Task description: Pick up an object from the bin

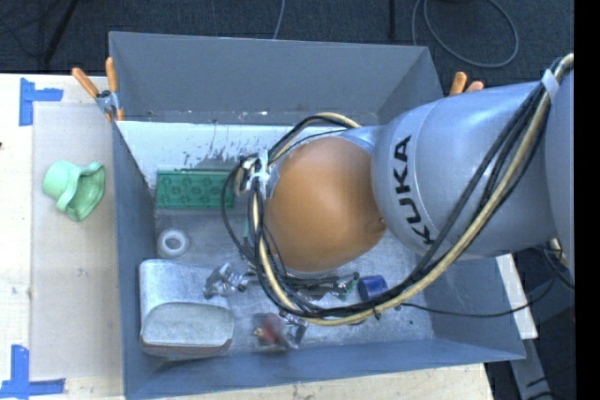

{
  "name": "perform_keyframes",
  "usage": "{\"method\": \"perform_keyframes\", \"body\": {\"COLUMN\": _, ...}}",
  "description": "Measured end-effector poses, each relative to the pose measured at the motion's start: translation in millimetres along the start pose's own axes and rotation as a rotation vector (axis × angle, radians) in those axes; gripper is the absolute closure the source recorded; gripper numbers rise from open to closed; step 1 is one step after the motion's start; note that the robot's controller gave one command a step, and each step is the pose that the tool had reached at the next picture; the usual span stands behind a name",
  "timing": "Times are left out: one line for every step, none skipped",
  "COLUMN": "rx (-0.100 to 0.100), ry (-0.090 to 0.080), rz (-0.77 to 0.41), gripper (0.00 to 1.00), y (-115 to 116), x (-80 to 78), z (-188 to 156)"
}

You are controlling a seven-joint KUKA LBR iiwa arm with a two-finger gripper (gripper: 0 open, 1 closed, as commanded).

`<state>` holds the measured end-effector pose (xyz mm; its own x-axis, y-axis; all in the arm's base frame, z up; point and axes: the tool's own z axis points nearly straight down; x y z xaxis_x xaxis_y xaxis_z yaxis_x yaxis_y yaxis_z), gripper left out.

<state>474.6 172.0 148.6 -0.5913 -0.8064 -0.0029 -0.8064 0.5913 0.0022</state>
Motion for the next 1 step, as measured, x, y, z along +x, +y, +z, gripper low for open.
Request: {"method": "perform_keyframes", "body": {"rx": 0.008, "ry": 0.003, "rz": -0.230, "gripper": 0.00, "y": -30.0, "x": 11.5, "z": 47.2}}
